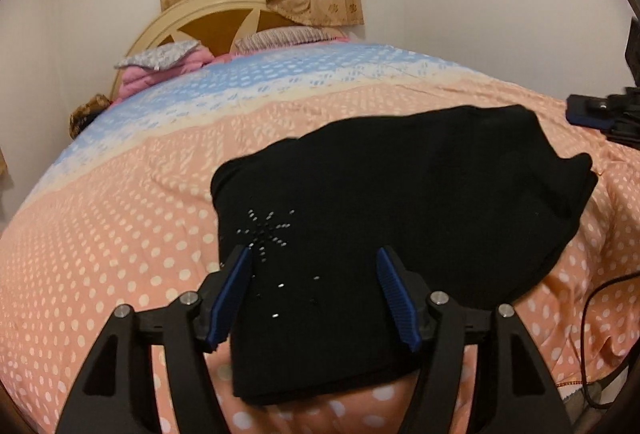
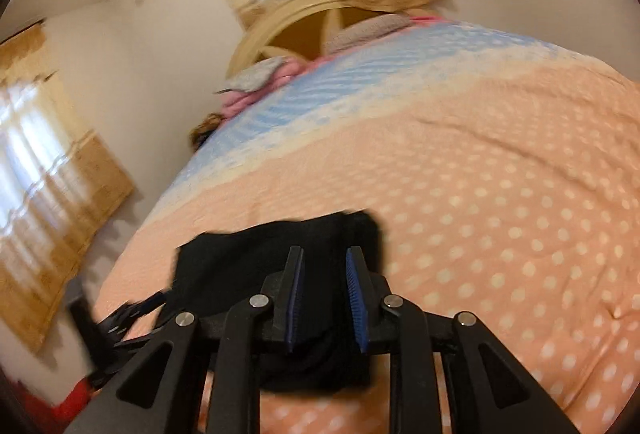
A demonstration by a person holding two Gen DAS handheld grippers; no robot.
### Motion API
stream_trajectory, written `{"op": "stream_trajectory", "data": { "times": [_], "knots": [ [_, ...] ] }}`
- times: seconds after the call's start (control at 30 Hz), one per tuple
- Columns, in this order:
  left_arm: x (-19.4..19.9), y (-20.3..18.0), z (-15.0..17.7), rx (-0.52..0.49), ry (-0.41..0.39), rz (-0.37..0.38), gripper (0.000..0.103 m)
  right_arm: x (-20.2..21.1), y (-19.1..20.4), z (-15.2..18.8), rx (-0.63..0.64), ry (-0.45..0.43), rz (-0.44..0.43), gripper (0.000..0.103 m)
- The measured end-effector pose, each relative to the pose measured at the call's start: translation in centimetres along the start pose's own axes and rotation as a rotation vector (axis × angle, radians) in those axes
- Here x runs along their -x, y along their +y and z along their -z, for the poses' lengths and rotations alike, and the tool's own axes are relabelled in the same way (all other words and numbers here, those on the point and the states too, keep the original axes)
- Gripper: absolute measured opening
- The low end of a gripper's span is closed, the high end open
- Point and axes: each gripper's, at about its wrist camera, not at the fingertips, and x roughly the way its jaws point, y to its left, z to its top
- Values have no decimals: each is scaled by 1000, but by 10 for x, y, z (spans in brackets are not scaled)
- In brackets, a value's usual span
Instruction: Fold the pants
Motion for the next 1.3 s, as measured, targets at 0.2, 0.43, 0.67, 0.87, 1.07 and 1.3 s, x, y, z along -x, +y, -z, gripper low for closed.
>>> {"op": "stream_trajectory", "data": {
  "times": [0.2,0.43,0.67,0.87,1.07,1.3],
  "knots": [
    [-3,2,-1,-38,-12,-45,77,-9,25,32,88,175,-66,23],
    [-8,25,5,43,49,-28,84,-21,-10,46,-69,257,-17,14],
    [22,50,-6,71,-4,-48,85,5,21,22,119,118,160,17],
    [-1,73,-43,170,-43,-117,89,-23,44,-9,167,47,102,17],
    [-72,70,-52,193,105,-157,89,-99,31,-20,157,125,196,18],
    [-97,94,-37,362,220,-116,102,-122,21,-25,145,88,188,18]
  ]
}}
